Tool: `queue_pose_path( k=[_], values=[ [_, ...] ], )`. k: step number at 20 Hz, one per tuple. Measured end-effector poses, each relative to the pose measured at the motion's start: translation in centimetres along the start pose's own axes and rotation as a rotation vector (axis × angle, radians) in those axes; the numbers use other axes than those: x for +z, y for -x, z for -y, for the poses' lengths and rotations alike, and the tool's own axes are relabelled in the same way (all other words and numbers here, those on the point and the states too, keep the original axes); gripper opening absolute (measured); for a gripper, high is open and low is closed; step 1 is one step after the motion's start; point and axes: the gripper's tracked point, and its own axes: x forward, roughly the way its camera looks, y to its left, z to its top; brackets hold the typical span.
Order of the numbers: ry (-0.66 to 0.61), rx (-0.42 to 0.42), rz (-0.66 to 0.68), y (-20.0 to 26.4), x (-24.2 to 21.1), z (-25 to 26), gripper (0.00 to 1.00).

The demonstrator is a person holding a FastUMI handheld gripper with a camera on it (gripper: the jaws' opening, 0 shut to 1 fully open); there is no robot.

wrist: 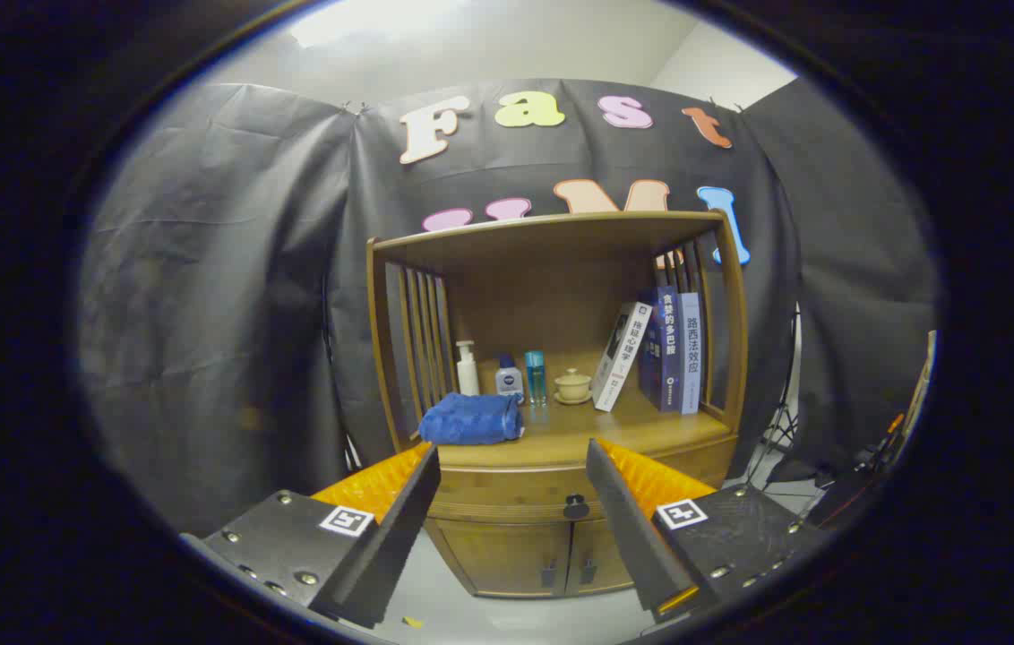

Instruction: Pull open the drawer, take out the items inside it, and place them on the countertop above the cabinet.

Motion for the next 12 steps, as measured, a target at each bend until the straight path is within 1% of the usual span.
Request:
queue_pose_path(
  k=[4,12],
  values=[
    [0.007,0.001,0.001,0.4,0.4,-0.3,0.99],
    [0.028,-0.030,0.000,1.7,0.5,0.7,0.99]
  ],
)
